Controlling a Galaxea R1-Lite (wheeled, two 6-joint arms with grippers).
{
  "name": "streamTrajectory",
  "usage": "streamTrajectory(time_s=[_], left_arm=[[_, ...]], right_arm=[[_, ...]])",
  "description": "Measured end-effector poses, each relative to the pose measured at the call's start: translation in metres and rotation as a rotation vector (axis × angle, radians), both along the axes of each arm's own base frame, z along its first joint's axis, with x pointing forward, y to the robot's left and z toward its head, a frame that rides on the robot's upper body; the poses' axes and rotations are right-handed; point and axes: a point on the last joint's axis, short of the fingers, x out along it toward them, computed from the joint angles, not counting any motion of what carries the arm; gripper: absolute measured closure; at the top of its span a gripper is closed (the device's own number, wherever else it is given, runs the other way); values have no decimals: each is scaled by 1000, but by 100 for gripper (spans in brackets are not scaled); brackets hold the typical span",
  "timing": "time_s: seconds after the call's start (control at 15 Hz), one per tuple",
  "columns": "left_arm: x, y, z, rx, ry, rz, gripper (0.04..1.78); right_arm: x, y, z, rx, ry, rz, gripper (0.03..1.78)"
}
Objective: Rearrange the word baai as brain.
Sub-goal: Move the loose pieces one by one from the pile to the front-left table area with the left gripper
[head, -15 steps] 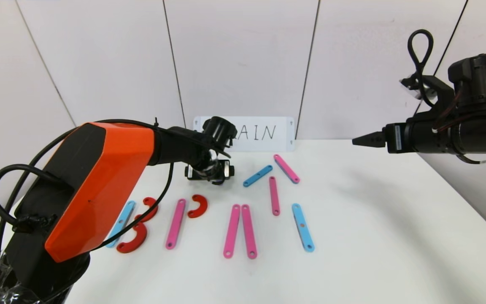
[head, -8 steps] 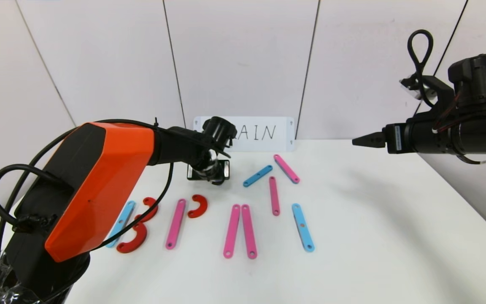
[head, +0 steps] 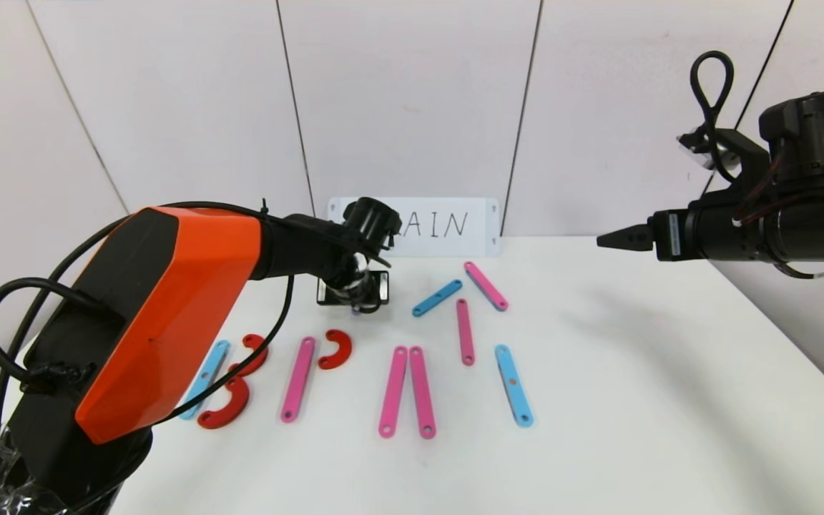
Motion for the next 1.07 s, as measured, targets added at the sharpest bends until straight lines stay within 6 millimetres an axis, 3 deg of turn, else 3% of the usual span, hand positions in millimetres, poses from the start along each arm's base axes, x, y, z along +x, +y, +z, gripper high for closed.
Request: streamTrajectory(time_s=[0.2, 0.47, 0.67, 1.07], left_arm=[[-3, 1, 6, -3, 3, 3, 154], [-20, 5, 29, -10, 8, 58, 154], [-45, 7, 48, -30, 59, 115, 154], [-97, 7, 55, -71, 134, 170, 154]], right_arm=[[0, 0, 0, 0, 0, 0, 7], [0, 0, 0, 0, 0, 0, 7], [1, 0, 0, 0, 1, 0, 7], [1, 1, -1, -1, 3, 2, 7]])
